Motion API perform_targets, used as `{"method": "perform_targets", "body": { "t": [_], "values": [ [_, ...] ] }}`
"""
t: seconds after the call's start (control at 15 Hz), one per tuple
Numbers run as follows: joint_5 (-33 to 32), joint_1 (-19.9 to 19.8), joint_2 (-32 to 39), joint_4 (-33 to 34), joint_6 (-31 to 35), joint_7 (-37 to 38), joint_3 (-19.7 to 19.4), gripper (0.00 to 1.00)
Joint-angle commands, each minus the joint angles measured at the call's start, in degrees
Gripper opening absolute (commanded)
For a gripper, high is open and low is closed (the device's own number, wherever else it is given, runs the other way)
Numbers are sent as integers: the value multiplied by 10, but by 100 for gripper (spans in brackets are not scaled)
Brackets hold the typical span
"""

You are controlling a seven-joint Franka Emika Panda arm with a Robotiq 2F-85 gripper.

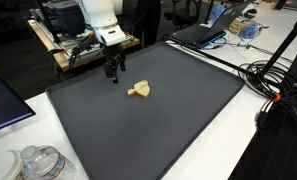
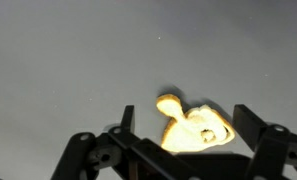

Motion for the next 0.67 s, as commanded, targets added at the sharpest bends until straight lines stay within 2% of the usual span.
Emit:
{"method": "perform_targets", "body": {
  "t": [0.0,0.07,0.13,0.2,0.33,0.53,0.6],
  "values": [
    [43,-17,-25,-57,68,34,27,100],
    [66,-22,-26,-68,84,43,38,100],
    [111,-15,-27,-76,96,37,42,100],
    [162,-25,-30,-84,107,26,66,100],
    [226,-18,-34,-98,138,39,85,100],
    [260,6,-38,-113,172,77,96,100],
    [244,22,-37,-119,178,109,88,100]
  ]
}}
